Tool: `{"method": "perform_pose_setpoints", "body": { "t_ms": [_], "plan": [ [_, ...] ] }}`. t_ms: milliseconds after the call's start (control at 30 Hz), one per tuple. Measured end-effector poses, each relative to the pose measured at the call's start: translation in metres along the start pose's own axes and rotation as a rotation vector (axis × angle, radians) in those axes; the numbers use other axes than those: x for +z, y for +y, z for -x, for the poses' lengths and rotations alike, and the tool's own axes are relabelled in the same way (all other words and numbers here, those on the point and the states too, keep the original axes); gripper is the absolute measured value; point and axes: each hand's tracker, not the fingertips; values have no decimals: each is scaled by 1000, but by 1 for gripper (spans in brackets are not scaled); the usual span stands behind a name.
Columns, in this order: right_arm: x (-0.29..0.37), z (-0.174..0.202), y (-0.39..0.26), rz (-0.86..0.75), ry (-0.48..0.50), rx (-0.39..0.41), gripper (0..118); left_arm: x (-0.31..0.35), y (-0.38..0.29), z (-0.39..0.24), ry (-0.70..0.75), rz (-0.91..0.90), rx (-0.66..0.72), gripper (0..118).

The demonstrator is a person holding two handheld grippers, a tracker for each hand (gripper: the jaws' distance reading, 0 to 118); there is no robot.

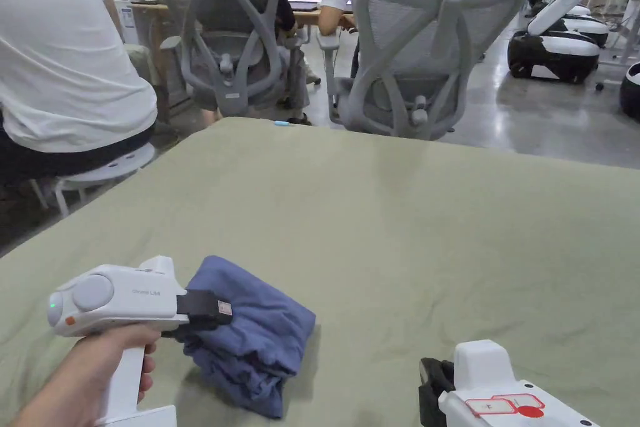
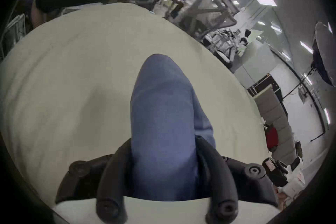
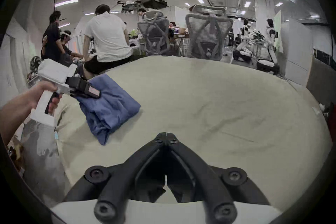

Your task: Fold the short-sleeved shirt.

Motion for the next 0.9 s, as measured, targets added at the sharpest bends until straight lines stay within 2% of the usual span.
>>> {"method": "perform_pose_setpoints", "body": {
  "t_ms": [33,67,133,167,200,300,333,367,400,433,467,533,633,667,900],
  "plan": [
    [-2,1,0,2,2,2,0,-2,0,6,-19,4,18,36],
    [-4,1,0,6,3,3,0,-6,-2,11,-57,4,44,42],
    [-5,-2,-1,13,-5,11,0,-5,-6,14,-39,-11,34,83],
    [-4,-4,0,15,-13,13,0,2,-6,13,-16,-31,16,99],
    [-2,-7,0,15,-17,11,0,10,-6,14,10,-60,20,102],
    [7,-16,-1,10,-31,2,0,36,-3,22,79,-118,35,94],
    [11,-18,-1,6,-36,1,0,48,-6,18,113,-133,35,85],
    [17,-20,-2,1,-41,1,0,56,-8,16,155,-140,46,63],
    [23,-25,-2,-6,-49,0,0,64,-12,13,173,-152,46,15],
    [28,-29,-1,-10,-54,-4,0,68,-17,5,165,-154,34,4],
    [36,-36,0,-21,-63,-14,0,71,-22,-7,205,-162,14,0],
    [54,-49,0,-49,-98,-22,0,75,-35,-39,226,-201,-60,0],
    [91,-83,3,-98,-183,-51,0,76,-57,-111,177,-254,-156,0],
    [107,-99,5,-125,-213,-70,0,75,-67,-144,194,-296,-236,0],
    [225,-191,42,-280,-456,18,0,74,-120,-339,157,-599,-609,0]
  ]
}}
